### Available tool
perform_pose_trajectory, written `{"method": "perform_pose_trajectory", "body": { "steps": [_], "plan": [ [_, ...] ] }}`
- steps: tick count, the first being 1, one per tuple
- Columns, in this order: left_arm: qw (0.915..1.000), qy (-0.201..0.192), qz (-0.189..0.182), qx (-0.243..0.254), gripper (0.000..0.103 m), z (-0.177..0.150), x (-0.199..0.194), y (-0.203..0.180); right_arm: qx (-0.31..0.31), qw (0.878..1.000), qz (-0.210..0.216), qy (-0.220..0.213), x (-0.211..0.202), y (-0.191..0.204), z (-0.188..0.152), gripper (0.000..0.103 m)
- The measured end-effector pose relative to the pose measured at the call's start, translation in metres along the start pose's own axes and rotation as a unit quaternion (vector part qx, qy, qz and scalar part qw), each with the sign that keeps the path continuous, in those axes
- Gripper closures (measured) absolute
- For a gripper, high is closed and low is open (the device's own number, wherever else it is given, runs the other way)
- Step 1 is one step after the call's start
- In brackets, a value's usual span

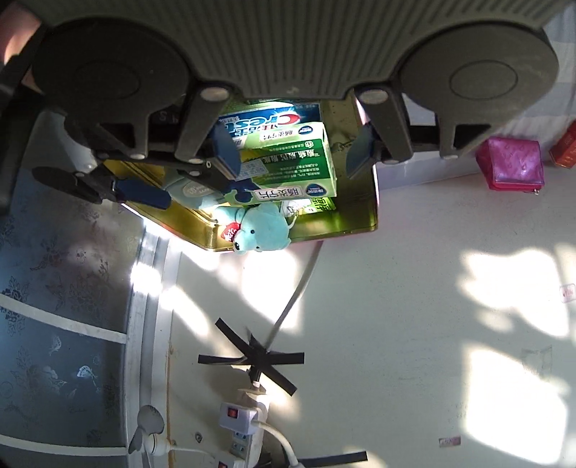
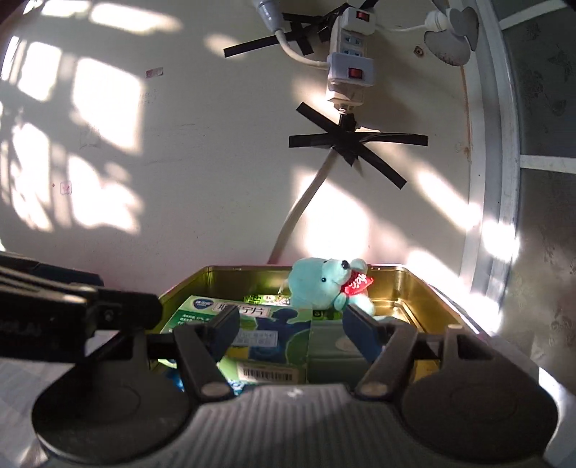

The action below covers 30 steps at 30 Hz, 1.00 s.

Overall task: Organize objects
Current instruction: 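Carry the green box into the pink tin and open the right gripper, then withdraw from the tin and move the right gripper to the pink purse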

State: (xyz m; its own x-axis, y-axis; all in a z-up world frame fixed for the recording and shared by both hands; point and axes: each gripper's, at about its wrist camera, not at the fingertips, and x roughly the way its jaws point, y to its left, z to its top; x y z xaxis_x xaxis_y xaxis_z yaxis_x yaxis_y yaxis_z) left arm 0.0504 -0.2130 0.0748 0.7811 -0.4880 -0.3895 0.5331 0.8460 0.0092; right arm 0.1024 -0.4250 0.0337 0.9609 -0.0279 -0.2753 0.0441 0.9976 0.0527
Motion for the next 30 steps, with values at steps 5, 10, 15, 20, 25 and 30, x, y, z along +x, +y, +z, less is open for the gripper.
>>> {"method": "perform_pose_trajectory", "body": {
  "steps": [5, 10, 15, 20, 25, 30],
  "plan": [
    [0.9985, -0.001, 0.029, -0.047, 0.034, -0.006, -0.030, 0.019, 0.040, 0.999, 0.030, 0.000, 0.000, -0.012, -0.016, 0.036],
    [0.9969, -0.002, 0.044, -0.065, 0.034, -0.012, -0.054, 0.031, 0.069, 0.997, 0.037, -0.017, -0.006, -0.020, -0.014, 0.036],
    [0.9922, 0.015, 0.094, -0.081, 0.034, -0.041, -0.077, 0.064, 0.090, 0.995, 0.042, -0.025, -0.008, -0.026, -0.014, 0.036],
    [0.9729, 0.053, 0.178, -0.138, 0.034, -0.089, -0.100, 0.119, 0.098, 0.994, 0.030, -0.040, -0.012, -0.029, -0.014, 0.036],
    [0.9492, 0.063, 0.254, -0.174, 0.034, -0.119, -0.130, 0.163, 0.090, 0.994, 0.010, -0.055, -0.013, -0.027, -0.016, 0.032],
    [0.9402, 0.060, 0.268, -0.201, 0.034, -0.132, -0.145, 0.185, 0.063, 0.996, -0.020, -0.052, -0.009, -0.018, -0.018, 0.031]
  ]
}}
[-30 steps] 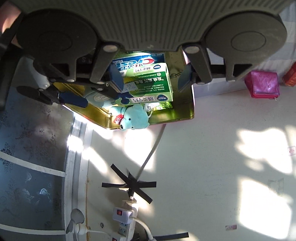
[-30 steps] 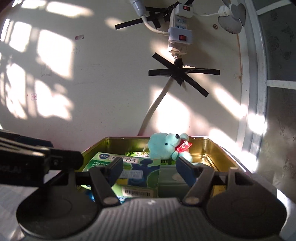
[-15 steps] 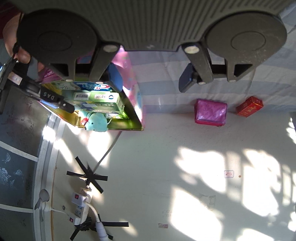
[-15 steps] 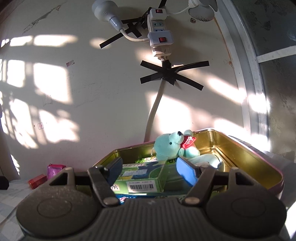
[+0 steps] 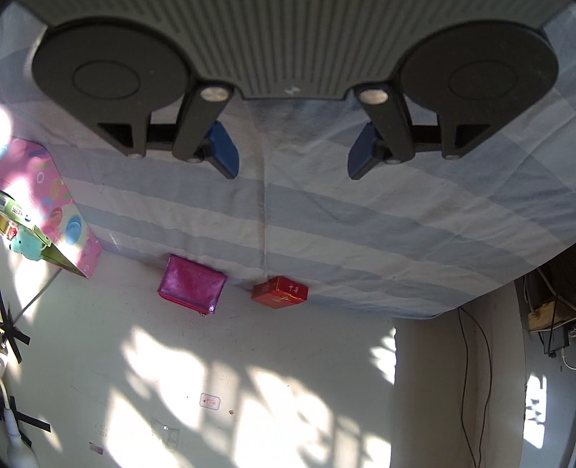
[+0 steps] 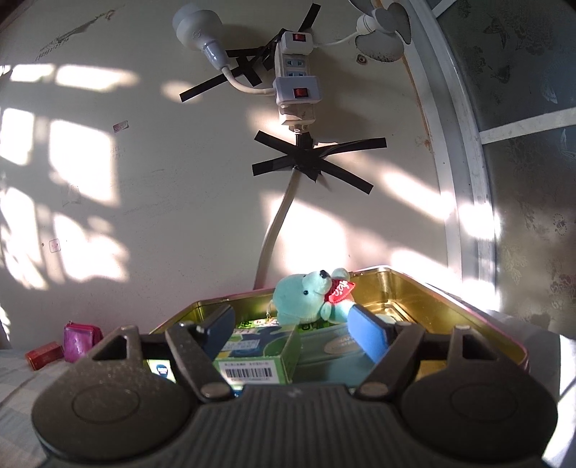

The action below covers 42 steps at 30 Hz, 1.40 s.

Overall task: Organize objects
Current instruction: 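Withdraw from the tin and move the right gripper to the pink purse, then grasp the pink glossy purse by its zipper edge with the right gripper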

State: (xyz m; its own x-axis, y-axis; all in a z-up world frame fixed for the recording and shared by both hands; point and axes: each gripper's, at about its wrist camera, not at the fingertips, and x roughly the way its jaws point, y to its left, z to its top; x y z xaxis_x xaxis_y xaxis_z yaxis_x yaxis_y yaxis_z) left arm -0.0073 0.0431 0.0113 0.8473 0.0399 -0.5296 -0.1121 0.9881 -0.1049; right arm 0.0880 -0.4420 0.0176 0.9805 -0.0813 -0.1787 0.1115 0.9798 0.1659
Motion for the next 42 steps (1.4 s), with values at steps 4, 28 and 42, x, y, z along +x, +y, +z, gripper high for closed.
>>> {"method": "perform_pose_trajectory", "body": {
  "steps": [4, 28, 42],
  "plan": [
    [1.0000, -0.001, 0.000, 0.000, 0.034, -0.005, 0.000, 0.013, -0.016, 1.000, -0.019, 0.003, -0.002, 0.010, 0.000, 0.031],
    [0.9966, 0.010, -0.014, -0.081, 0.033, 0.019, 0.053, 0.077, -0.106, 0.957, 0.212, 0.169, 0.073, 0.312, -0.021, 0.017],
    [0.9980, 0.016, -0.014, -0.060, 0.029, 0.021, 0.057, 0.071, 0.110, 0.941, 0.175, 0.268, 0.204, 0.254, -0.038, 0.027]
  ]
}}
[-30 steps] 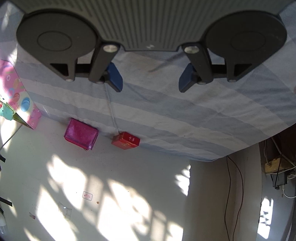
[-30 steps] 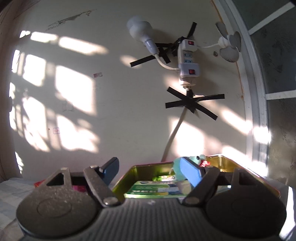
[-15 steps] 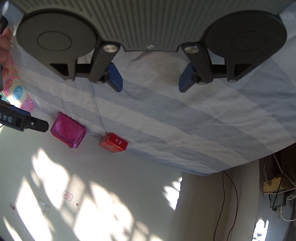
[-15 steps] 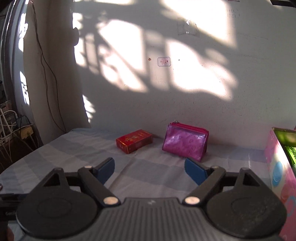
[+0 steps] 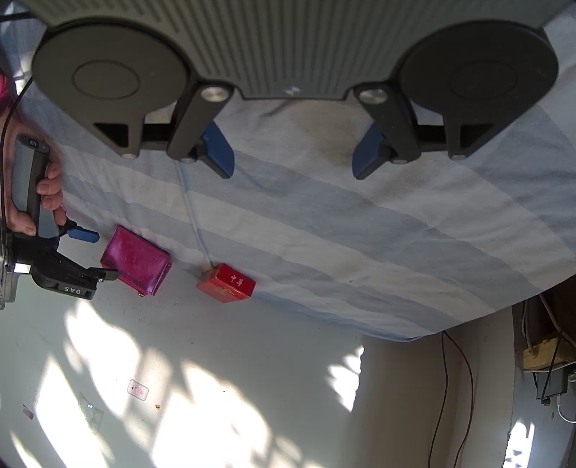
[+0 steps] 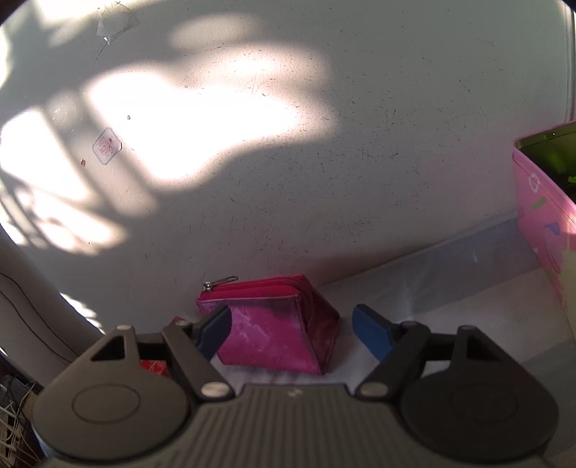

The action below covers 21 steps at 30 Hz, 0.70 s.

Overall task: Organize objects
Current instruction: 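Grasp the pink glossy purse by its zipper edge with the right gripper, then lift the purse toward the left gripper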

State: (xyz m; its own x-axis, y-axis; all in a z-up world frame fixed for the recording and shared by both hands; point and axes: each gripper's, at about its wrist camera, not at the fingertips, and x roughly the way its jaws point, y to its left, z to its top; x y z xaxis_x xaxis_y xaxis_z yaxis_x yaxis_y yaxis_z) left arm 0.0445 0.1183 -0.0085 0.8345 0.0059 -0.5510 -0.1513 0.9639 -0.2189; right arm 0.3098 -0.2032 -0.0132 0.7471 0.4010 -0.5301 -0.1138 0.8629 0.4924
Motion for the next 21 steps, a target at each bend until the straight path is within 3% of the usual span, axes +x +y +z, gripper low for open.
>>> {"method": "perform_pose_trajectory", "body": {
  "steps": [3, 5, 8, 15, 21],
  "plan": [
    [1.0000, 0.000, 0.000, 0.000, 0.029, 0.001, 0.000, 0.001, -0.023, 1.000, 0.001, 0.002, 0.004, 0.005, -0.004, 0.038],
    [1.0000, -0.001, -0.002, -0.004, 0.029, 0.001, 0.001, 0.001, -0.032, 0.999, 0.002, 0.007, 0.006, 0.007, -0.006, 0.079],
    [0.9999, -0.003, -0.006, -0.014, 0.029, 0.001, 0.001, 0.004, -0.044, 0.999, 0.014, 0.012, 0.001, 0.010, -0.011, 0.093],
    [0.9989, -0.011, -0.029, -0.036, 0.029, 0.003, -0.002, 0.011, -0.113, 0.992, 0.055, 0.019, -0.075, 0.031, -0.056, 0.097],
    [0.9939, -0.028, -0.105, -0.019, 0.029, 0.000, -0.013, 0.005, -0.177, 0.979, 0.097, 0.028, -0.188, 0.016, -0.108, 0.097]
  ]
}}
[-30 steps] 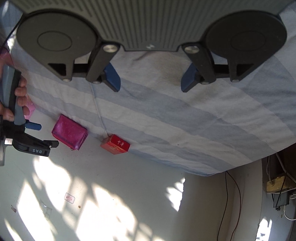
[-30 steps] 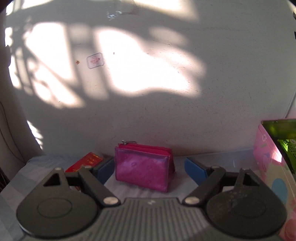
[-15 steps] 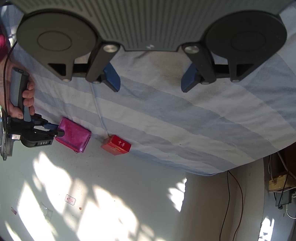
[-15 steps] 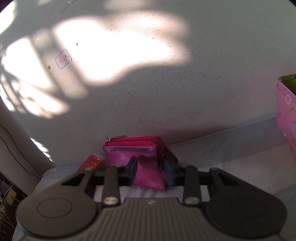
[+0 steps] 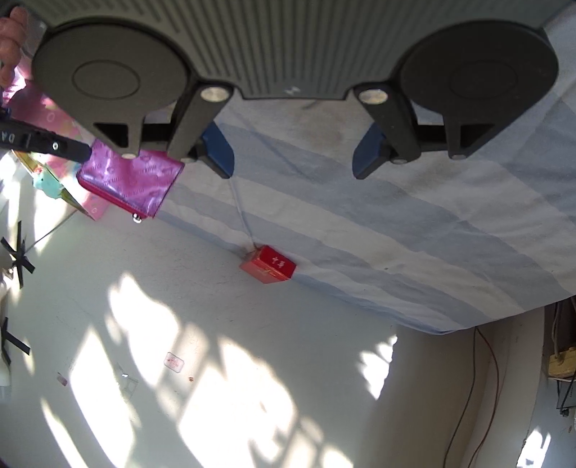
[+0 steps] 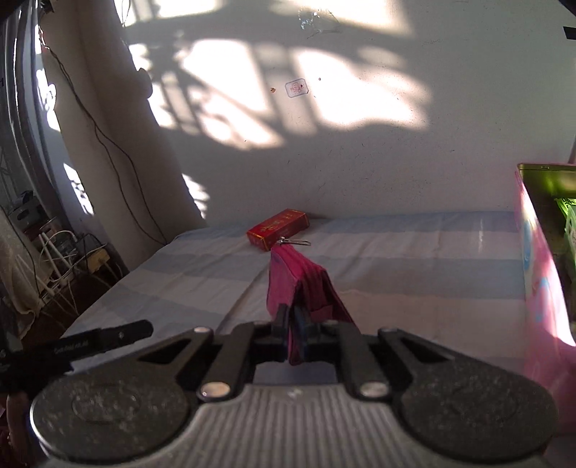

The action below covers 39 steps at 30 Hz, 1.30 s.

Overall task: Organize objects
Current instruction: 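Lift the purse toward the left gripper, then grasp the purse with the left gripper while the right gripper releases it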

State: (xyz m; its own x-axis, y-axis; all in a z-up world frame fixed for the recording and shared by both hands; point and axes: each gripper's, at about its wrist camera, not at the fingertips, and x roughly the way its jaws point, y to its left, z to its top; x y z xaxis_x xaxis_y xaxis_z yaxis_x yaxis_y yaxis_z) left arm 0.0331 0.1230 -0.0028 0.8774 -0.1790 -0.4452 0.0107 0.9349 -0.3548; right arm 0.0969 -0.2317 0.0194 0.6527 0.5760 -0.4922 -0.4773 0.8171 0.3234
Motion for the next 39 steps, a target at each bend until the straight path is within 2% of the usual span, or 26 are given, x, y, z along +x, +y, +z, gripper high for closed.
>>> {"method": "perform_pose_trajectory", "body": {
  "steps": [4, 5, 7, 10, 12, 14, 16, 23, 24, 25, 26, 27, 29, 31, 33, 36, 39],
  "plan": [
    [0.9932, 0.006, -0.114, 0.024, 0.029, -0.006, -0.011, -0.023, -0.037, 0.999, -0.020, -0.027, -0.081, -0.004, -0.026, 0.097],
    [0.9894, 0.002, -0.141, 0.036, 0.029, -0.008, -0.017, -0.033, -0.040, 0.998, -0.027, -0.030, -0.091, -0.007, -0.028, 0.094],
    [0.9806, -0.001, -0.188, 0.054, 0.029, -0.012, -0.026, -0.049, -0.040, 0.998, -0.048, -0.032, -0.113, -0.012, -0.032, 0.093],
    [0.9695, 0.003, -0.233, 0.076, 0.030, -0.020, -0.038, -0.067, -0.037, 0.998, -0.048, -0.031, -0.125, -0.016, -0.042, 0.093],
    [0.9667, -0.001, -0.237, 0.097, 0.030, -0.025, -0.044, -0.074, -0.039, 0.998, -0.036, -0.028, -0.124, -0.015, -0.044, 0.089],
    [0.9666, -0.005, -0.229, 0.116, 0.030, -0.027, -0.047, -0.076, -0.051, 0.998, -0.017, -0.023, -0.116, -0.009, -0.045, 0.075],
    [0.9659, 0.008, -0.226, 0.126, 0.030, -0.026, -0.044, -0.076, -0.075, 0.997, -0.011, -0.019, -0.106, 0.000, -0.046, 0.068],
    [0.9561, 0.061, -0.217, 0.187, 0.031, -0.033, -0.008, -0.102, -0.096, 0.995, -0.003, -0.001, -0.070, 0.000, -0.043, 0.068],
    [0.9536, 0.072, -0.217, 0.196, 0.042, -0.036, 0.000, -0.107, -0.100, 0.995, -0.003, 0.004, -0.064, -0.001, -0.042, 0.068],
    [0.9504, 0.085, -0.219, 0.204, 0.061, -0.039, 0.007, -0.111, -0.100, 0.995, 0.001, 0.010, -0.056, -0.004, -0.043, 0.068],
    [0.9475, 0.102, -0.216, 0.212, 0.063, -0.044, 0.014, -0.116, -0.096, 0.995, 0.003, 0.016, -0.051, -0.005, -0.043, 0.074],
    [0.9473, 0.102, -0.212, 0.217, 0.064, -0.047, 0.014, -0.120, -0.090, 0.996, -0.005, 0.014, -0.046, -0.008, -0.043, 0.075],
    [0.9460, 0.092, -0.213, 0.226, 0.066, -0.042, 0.004, -0.129, -0.086, 0.996, -0.014, -0.004, -0.051, -0.009, -0.039, 0.076],
    [0.9412, 0.060, -0.249, 0.220, 0.066, -0.027, -0.015, -0.138, -0.075, 0.996, -0.004, -0.042, -0.070, -0.013, -0.030, 0.076],
    [0.9352, 0.021, -0.267, 0.231, 0.066, -0.012, -0.029, -0.157, -0.077, 0.993, 0.003, -0.086, -0.094, -0.015, -0.019, 0.076],
    [0.9253, -0.001, -0.289, 0.245, 0.066, 0.002, -0.031, -0.194, -0.098, 0.984, -0.035, -0.144, -0.125, -0.022, -0.007, 0.075],
    [0.9128, 0.012, -0.310, 0.265, 0.066, -0.002, -0.015, -0.238, -0.096, 0.977, -0.086, -0.168, -0.148, -0.045, -0.003, 0.075]
  ]
}}
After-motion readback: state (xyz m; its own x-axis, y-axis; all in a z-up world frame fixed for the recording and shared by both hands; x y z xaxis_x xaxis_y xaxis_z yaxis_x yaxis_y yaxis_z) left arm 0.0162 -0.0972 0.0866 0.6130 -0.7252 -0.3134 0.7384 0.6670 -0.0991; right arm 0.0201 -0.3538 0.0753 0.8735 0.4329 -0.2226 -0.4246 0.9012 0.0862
